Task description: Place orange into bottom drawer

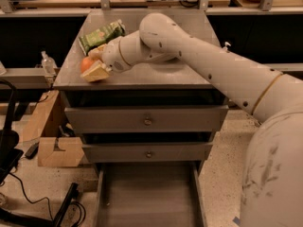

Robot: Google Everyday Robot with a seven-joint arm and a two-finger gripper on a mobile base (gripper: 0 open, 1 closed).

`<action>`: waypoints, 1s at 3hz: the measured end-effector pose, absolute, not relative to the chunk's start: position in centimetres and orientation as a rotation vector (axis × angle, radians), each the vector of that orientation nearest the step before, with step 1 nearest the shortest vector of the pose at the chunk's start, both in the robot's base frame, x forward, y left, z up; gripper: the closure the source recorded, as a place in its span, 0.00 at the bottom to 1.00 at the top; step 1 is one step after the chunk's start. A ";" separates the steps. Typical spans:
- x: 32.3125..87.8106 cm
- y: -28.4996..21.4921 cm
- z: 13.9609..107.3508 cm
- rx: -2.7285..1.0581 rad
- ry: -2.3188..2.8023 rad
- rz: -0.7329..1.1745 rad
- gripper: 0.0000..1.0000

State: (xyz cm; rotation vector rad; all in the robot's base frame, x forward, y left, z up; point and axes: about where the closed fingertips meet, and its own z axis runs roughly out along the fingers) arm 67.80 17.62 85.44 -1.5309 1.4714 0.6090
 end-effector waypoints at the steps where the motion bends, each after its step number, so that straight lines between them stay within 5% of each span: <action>1: 67.7 17.8 85.4 -1.534 1.469 0.612 0.28; 2: 67.6 18.2 85.2 -1.538 1.467 0.617 0.00; 3: 67.6 18.2 85.2 -1.539 1.467 0.618 0.00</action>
Offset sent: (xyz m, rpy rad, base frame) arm -0.0010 0.0023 -0.0005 0.0003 0.0009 0.0042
